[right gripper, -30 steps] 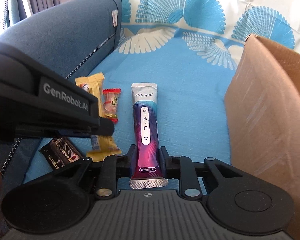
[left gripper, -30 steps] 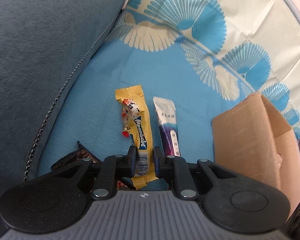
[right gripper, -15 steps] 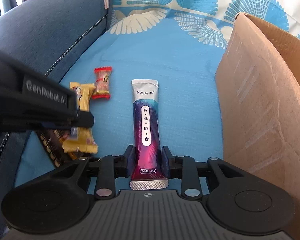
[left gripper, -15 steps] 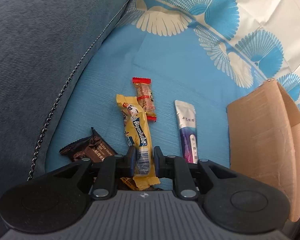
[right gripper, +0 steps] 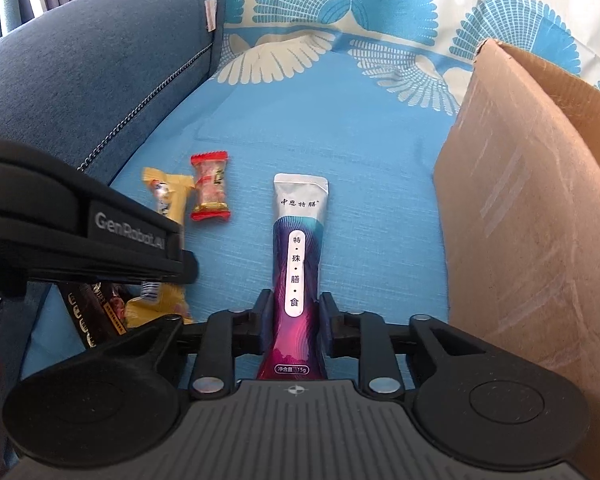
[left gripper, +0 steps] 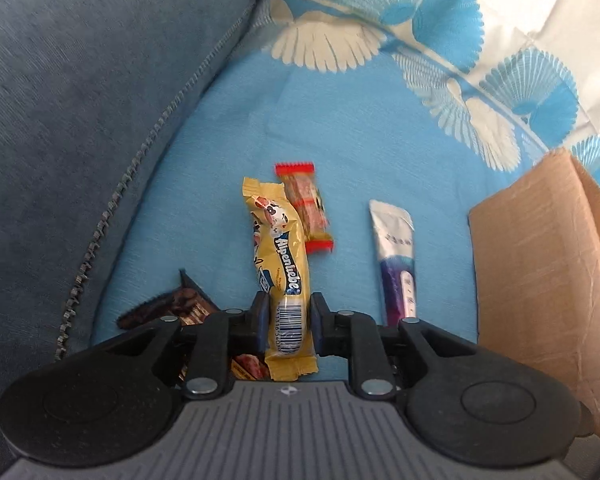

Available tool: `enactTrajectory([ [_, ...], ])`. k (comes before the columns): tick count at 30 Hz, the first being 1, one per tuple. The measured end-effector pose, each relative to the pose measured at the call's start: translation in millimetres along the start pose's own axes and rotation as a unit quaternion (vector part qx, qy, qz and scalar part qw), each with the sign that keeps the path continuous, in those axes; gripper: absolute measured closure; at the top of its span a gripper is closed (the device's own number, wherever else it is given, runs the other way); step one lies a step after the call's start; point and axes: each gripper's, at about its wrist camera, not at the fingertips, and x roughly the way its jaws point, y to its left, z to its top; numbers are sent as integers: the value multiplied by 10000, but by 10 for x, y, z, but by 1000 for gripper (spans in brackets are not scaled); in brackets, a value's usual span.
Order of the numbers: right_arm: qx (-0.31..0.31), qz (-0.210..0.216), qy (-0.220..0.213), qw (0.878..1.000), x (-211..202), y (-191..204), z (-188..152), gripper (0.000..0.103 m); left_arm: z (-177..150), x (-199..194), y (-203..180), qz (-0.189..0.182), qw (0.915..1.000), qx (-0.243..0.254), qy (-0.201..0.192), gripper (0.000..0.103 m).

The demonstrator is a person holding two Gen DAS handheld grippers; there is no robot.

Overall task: Organize snacks
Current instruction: 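Grasp the yellow wafer bar with the left tool while the right tool grasps the purple tube snack, then carry the yellow wafer bar and purple tube snack over the cardboard box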

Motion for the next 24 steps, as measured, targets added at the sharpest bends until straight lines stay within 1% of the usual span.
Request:
enactTrajectory([
  [3,133,27,-191,9997,-86,-33,-2,82,14,-119,18,-97,9995,-84,-279,82],
  [7,125,116,-609,9980,-287,-50,5,82,-9,-302,26,-164,9978,-165,-626,82],
  [12,150,258,-1078,9937,-582,-120,18,82,-87,-547,-37,-210,9957,-116,-900,82],
  [17,119,358,-1552,9872,-929,-228,4,82,-187,-777,-97,-266,9931,13,-1144,82],
  [19,177,498,-1710,9839,-1080,-278,-15,81,-236,-857,-110,-281,9924,44,-1200,82],
  [24,-80,613,-2240,9726,-1452,-335,-88,82,-403,-1105,-155,-385,9892,75,-1410,82],
])
